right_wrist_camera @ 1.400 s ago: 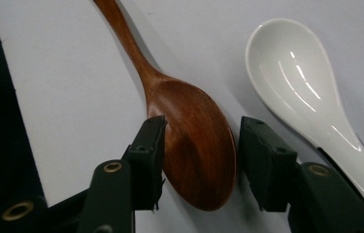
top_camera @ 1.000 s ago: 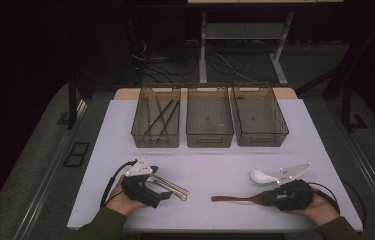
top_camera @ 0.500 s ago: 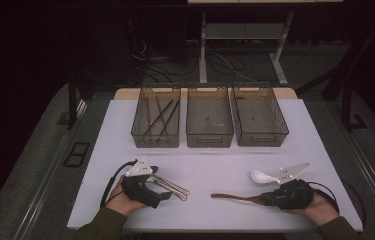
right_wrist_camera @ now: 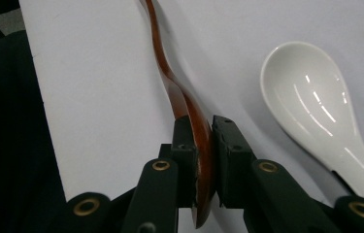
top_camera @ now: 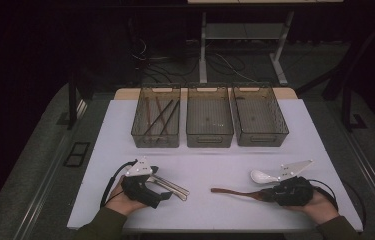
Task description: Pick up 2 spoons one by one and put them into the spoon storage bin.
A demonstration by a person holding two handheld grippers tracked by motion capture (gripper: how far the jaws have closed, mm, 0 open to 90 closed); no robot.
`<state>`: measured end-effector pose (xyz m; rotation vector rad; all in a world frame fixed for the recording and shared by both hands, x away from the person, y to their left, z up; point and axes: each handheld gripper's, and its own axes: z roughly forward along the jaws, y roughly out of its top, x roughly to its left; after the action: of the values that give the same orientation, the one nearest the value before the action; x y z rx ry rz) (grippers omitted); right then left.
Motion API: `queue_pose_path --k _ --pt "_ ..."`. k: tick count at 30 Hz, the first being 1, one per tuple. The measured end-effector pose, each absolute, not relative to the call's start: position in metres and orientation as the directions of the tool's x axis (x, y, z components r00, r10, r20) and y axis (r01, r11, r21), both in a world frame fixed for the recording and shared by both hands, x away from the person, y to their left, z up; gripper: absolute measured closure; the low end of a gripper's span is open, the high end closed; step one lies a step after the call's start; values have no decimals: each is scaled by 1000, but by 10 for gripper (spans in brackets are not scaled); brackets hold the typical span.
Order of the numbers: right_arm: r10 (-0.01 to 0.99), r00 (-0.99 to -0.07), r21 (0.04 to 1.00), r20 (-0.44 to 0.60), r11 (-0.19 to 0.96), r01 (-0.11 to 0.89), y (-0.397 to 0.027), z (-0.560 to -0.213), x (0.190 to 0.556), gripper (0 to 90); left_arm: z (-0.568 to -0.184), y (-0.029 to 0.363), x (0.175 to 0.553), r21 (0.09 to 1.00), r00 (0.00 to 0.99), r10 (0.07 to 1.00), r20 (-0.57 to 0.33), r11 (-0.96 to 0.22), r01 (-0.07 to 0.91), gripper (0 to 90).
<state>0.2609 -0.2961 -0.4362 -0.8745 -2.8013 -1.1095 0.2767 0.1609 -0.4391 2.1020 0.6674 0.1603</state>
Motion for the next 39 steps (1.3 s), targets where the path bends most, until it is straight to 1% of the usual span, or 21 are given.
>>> queue_pose_path --k 8,20,30,39 --pt "517 -833 650 198 567 506 -294 -429 267 806 -439 161 276 804 853 509 -116 -456 382 0" --pt "555 -809 683 191 517 516 -294 -417 280 813 -437 162 270 817 847 514 -136 -425 389 0" --pt "590 -786 718 188 463 519 -297 -408 288 814 -440 160 269 806 853 503 -139 -443 393 0" --pt "626 -759 761 178 401 510 -300 -391 300 815 -441 161 269 804 855 501 -137 -448 391 0"
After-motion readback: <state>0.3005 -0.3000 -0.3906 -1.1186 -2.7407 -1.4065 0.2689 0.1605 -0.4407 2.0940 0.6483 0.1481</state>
